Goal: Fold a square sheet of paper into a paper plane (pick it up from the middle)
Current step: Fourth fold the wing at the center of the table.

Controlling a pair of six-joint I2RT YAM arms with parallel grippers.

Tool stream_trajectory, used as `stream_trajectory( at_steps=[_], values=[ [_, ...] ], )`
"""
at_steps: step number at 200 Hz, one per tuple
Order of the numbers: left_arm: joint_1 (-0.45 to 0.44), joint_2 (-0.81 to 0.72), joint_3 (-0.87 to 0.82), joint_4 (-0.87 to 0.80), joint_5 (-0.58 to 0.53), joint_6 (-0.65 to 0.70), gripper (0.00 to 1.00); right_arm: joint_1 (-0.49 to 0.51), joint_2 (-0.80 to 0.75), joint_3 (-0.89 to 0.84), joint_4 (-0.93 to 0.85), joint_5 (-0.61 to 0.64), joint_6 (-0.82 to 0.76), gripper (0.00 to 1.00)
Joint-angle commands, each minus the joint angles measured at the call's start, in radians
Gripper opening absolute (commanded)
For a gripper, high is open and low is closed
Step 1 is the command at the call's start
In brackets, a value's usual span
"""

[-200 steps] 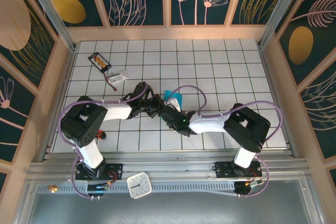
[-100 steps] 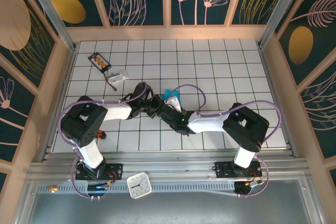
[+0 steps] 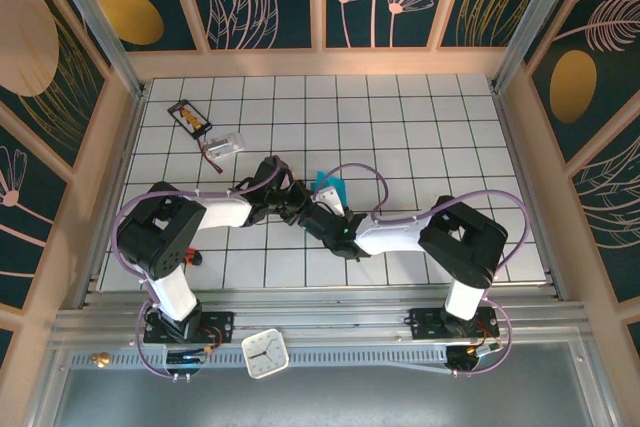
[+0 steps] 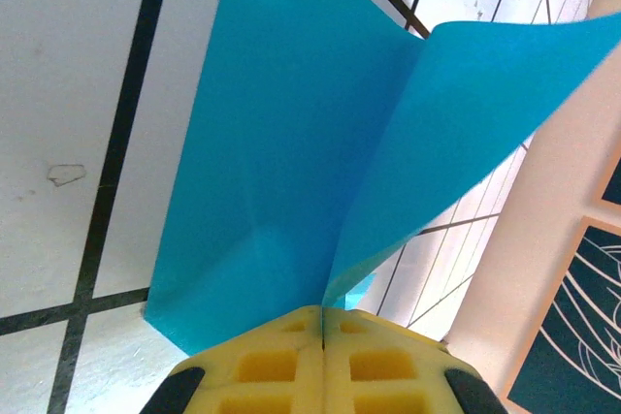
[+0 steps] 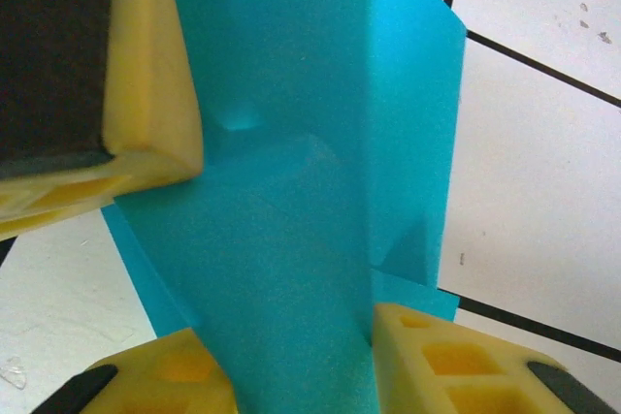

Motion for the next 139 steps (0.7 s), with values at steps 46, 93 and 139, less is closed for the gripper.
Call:
stream_trajectory(
  at_steps=[46, 93, 139],
  values=[
    [-0.009, 0.022, 0.021, -0.061, 0.028, -0.075, 0.00, 0.008, 0.008, 0.024, -0.014, 0.056, 0.010, 0.29],
    [-0.008, 0.017, 0.018, -0.062, 0.021, -0.071, 0.00, 0.006, 0.000, 0.006, -0.002, 0.054, 0.029, 0.16],
    [-0.008, -0.006, 0.018, -0.067, 0.001, -0.054, 0.03, 0.001, -0.043, -0.045, 0.055, 0.036, 0.014, 0.05]
  ],
)
